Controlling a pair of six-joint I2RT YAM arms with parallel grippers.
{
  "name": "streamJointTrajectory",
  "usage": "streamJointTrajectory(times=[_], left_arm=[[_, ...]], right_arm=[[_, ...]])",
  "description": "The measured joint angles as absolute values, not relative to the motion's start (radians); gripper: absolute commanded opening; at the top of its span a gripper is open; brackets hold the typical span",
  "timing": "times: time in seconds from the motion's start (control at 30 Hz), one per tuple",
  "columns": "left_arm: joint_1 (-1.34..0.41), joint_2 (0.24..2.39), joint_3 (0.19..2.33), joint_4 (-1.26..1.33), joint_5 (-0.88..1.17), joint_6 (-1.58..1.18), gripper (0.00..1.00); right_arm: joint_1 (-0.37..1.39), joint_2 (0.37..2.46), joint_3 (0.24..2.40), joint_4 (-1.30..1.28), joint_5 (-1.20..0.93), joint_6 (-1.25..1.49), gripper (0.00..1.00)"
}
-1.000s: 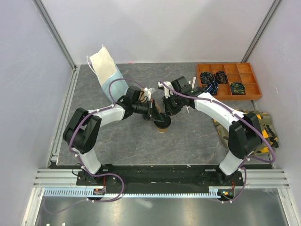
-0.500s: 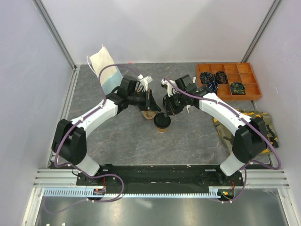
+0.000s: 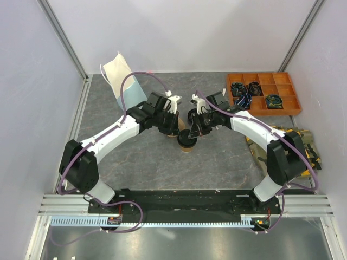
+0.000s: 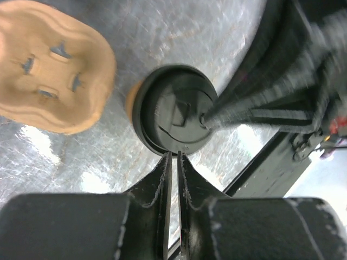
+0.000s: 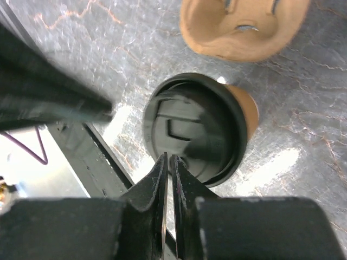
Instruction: Pack the takeout coffee
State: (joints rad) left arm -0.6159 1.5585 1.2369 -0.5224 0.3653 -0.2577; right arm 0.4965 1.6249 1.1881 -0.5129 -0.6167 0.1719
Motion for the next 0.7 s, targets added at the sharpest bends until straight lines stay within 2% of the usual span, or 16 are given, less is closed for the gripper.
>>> streamJointTrajectory(times=[0.33, 0.7], left_arm=[[-0.68, 1.551, 1.242, -0.544, 0.263, -0.179, 0.16], [-0.682, 1.571, 1.386, -0.567, 0.197, -0.128, 0.16]], right_arm=[[0.474, 1.677, 1.159, -0.437, -0.722, 0.239, 0.13], [0.467, 1.684, 1.158, -0.426, -0.745, 0.244, 0.13]])
